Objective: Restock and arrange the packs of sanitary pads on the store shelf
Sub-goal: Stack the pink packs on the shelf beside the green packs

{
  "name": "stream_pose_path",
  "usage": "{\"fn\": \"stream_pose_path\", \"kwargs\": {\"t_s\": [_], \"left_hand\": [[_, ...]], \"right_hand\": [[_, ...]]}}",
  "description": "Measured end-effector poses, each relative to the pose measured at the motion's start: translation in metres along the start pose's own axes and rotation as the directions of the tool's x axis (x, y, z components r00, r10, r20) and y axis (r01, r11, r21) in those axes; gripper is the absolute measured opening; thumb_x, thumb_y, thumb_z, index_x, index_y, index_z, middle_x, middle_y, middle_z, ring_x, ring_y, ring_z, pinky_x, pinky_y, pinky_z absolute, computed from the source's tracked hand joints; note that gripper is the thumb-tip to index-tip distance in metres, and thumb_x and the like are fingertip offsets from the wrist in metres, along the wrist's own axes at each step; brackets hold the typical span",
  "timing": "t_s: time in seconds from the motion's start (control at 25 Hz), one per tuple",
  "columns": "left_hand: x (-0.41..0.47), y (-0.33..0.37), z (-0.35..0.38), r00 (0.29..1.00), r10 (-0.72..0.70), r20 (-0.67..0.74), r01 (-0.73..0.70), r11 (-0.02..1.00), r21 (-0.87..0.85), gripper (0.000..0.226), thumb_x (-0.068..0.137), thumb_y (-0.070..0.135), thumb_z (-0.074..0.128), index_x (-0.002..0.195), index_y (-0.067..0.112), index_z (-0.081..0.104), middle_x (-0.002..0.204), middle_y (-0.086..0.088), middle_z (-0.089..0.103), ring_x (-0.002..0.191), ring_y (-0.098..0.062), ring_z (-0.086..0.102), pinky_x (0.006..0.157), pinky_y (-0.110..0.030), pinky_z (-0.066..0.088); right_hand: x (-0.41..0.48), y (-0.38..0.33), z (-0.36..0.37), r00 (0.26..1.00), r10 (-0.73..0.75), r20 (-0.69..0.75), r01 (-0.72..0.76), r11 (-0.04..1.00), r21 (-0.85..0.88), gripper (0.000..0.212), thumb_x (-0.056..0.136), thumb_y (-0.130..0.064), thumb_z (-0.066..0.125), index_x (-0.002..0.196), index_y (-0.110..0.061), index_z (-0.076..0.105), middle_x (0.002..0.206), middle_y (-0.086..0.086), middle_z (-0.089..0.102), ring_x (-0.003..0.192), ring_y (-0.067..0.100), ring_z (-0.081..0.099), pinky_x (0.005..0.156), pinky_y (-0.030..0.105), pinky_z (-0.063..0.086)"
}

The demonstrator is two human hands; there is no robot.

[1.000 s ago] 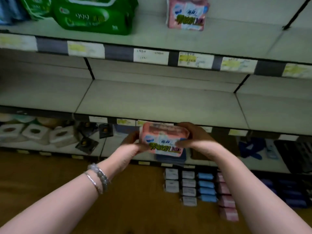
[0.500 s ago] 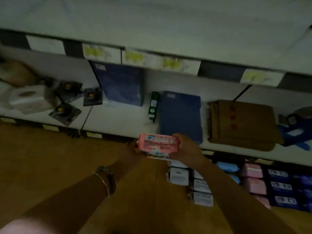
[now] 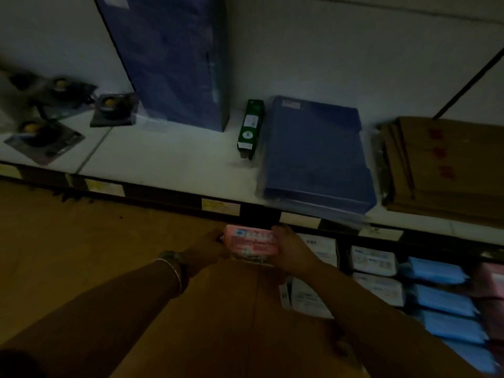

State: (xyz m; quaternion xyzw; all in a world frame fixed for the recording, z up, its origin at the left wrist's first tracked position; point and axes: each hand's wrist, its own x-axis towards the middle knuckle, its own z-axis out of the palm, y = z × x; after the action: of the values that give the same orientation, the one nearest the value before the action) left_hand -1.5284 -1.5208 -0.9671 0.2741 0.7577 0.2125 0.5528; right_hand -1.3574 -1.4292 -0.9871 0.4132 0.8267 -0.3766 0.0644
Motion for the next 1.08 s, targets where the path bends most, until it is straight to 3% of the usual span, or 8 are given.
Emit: {"fn": "stream_pose_path", "kwargs": {"t_s": [0.2,0.52,0.68,0.88,1.08], "left_hand": [[0.024,-0.012,0.01,0.996,-0.057,0.066,0.049,0.991,0.121,0.051,0.087,0.001,0.052,0.134,0.018,0.043,0.125,-0.009,0.051,0.11,-0.025,0.049,0.082,-0.032,0.042],[0.035,-0.022,0.013,0.991,-0.093,0.1,0.085,0.993,0.083,0.06,0.088,0.001,0.049,0.14,0.025,0.032,0.119,-0.008,0.046,0.103,-0.023,0.047,0.085,-0.036,0.042],[0.039,-0.023,0.015,0.991,-0.096,0.092,0.091,0.994,0.054,0.065,0.088,-0.002,0.048,0.143,0.025,0.027,0.113,-0.006,0.044,0.1,-0.021,0.044,0.084,-0.036,0.043],[0.042,-0.019,0.019,0.991,-0.083,0.105,0.076,0.994,0.073,0.055,0.091,0.0,0.048,0.141,0.013,0.03,0.139,-0.013,0.041,0.114,-0.026,0.049,0.096,-0.039,0.044],[0.043,-0.02,0.021,0.986,-0.088,0.142,0.075,0.993,0.094,0.059,0.09,0.001,0.047,0.143,0.02,0.027,0.14,-0.013,0.039,0.113,-0.024,0.045,0.095,-0.041,0.042]], "right_hand": [[0.011,0.008,0.025,0.998,0.036,0.045,-0.03,0.993,-0.115,0.06,0.091,-0.027,0.059,0.14,-0.008,0.031,0.137,0.017,0.035,0.123,0.029,0.041,0.101,0.03,0.034],[0.026,0.008,0.035,0.999,0.032,0.023,-0.024,0.959,-0.283,0.058,0.092,-0.019,0.054,0.142,-0.008,0.027,0.14,0.018,0.033,0.125,0.032,0.039,0.101,0.036,0.035],[0.031,0.011,0.04,0.998,0.058,0.017,-0.048,0.932,-0.359,0.058,0.093,-0.024,0.051,0.143,-0.008,0.026,0.141,0.017,0.035,0.128,0.032,0.035,0.104,0.036,0.031],[0.035,0.017,0.04,0.997,0.07,-0.033,-0.077,0.896,-0.437,0.052,0.095,-0.026,0.046,0.14,-0.006,0.03,0.139,0.017,0.038,0.127,0.03,0.037,0.106,0.036,0.027],[0.036,0.021,0.042,0.997,0.069,-0.04,-0.079,0.884,-0.46,0.054,0.094,-0.022,0.048,0.142,-0.007,0.028,0.141,0.017,0.037,0.128,0.031,0.036,0.107,0.036,0.026]]}}
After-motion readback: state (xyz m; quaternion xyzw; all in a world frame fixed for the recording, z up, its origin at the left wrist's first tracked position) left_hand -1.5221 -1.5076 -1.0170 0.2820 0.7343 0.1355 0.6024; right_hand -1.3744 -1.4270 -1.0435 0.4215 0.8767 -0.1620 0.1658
